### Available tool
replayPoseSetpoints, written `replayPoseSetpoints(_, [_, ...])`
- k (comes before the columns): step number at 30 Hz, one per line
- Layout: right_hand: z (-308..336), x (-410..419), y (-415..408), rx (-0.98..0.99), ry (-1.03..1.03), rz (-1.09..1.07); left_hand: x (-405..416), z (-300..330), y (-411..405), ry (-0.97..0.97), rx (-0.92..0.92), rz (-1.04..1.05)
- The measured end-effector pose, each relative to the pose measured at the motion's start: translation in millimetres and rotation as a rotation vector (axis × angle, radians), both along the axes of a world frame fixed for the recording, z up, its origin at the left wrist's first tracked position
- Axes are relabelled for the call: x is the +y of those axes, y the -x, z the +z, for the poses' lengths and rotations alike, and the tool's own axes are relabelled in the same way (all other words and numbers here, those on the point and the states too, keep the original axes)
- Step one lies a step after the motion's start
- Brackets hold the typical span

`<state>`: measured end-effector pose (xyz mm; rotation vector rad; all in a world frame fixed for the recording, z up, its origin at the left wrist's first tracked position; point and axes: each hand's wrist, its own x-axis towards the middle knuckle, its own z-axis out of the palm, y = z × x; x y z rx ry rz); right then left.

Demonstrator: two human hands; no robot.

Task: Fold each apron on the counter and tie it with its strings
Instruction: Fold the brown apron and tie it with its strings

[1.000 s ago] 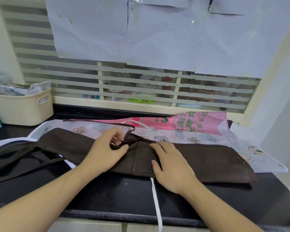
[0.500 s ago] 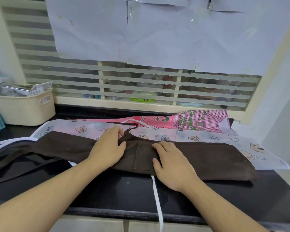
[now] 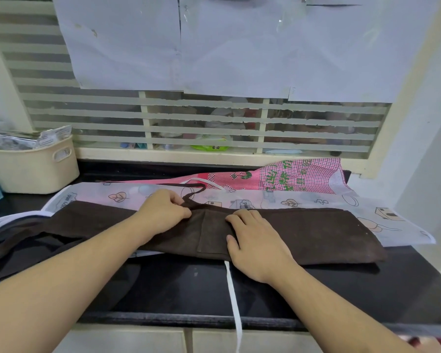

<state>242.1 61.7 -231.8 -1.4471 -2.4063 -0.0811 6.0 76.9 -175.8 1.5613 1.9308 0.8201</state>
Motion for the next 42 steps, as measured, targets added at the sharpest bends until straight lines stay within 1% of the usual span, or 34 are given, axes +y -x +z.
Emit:
replayPoseSetpoints(2, [0, 0, 0, -0.006, -0.004, 0.003, 4, 7, -1, 0.059, -0.083, 0.002])
replayPoseSetpoints(5, [1, -1, 0, -0.009, -0.004, 0.005, 10, 11, -5, 0.095, -0.130, 0.038])
replayPoseSetpoints(7, [2, -1, 0, -0.012, -0.004, 0.005, 12, 13, -9, 0.144, -0.202, 0.079])
replayPoseSetpoints(8, [2, -1, 0, -0.014, -0.006, 0.004, 13, 15, -11, 0.161, -0.270, 0.093])
replayPoseSetpoints(11, [2, -2, 1, -0.022, -0.015, 0.001, 13, 21, -15, 0.167, -0.555, 0.093])
replayPoseSetpoints(13, [2, -2, 0, -0.023, -0.016, 0.001, 13, 23, -16, 0.151, -0.692, 0.074])
replayPoseSetpoints(15, [2, -2, 0, -0.028, -0.018, 0.000, 16, 23, -15, 0.113, -0.685, 0.091])
replayPoseSetpoints(18, [3, -3, 0, -0.034, -0.015, 0.000, 19, 23, -13, 0.064, -0.503, 0.168])
replayPoseSetpoints(20, [3, -3, 1, -0.037, -0.013, 0.000, 20, 25, -13, 0.094, -0.390, 0.130])
replayPoseSetpoints(22, [3, -3, 1, -0.040, -0.017, -0.003, 18, 29, -15, 0.137, -0.356, 0.082])
replayPoseSetpoints(24, [3, -3, 1, -0.039, -0.016, -0.005, 21, 31, -15, 0.093, -0.489, 0.088])
replayPoseSetpoints(27, [3, -3, 1, -0.039, -0.020, -0.005, 26, 45, -16, -0.064, -0.761, 0.145])
replayPoseSetpoints(30, [3, -4, 1, -0.042, -0.017, -0.005, 24, 65, -13, -0.204, -0.899, 0.127])
replayPoseSetpoints(32, [3, -4, 1, -0.041, -0.017, -0.005, 21, 82, -10, -0.272, -0.954, 0.104])
replayPoseSetpoints(36, [2, -3, 1, -0.045, -0.019, -0.003, 11, 119, -8, -0.405, -0.975, -0.026])
replayPoseSetpoints(39, [2, -3, 1, -0.035, -0.017, -0.006, -5, 137, -12, -0.380, -1.016, -0.195])
replayPoseSetpoints(42, [2, -3, 0, -0.036, -0.011, -0.005, -26, 145, -17, -0.328, -0.946, -0.314])
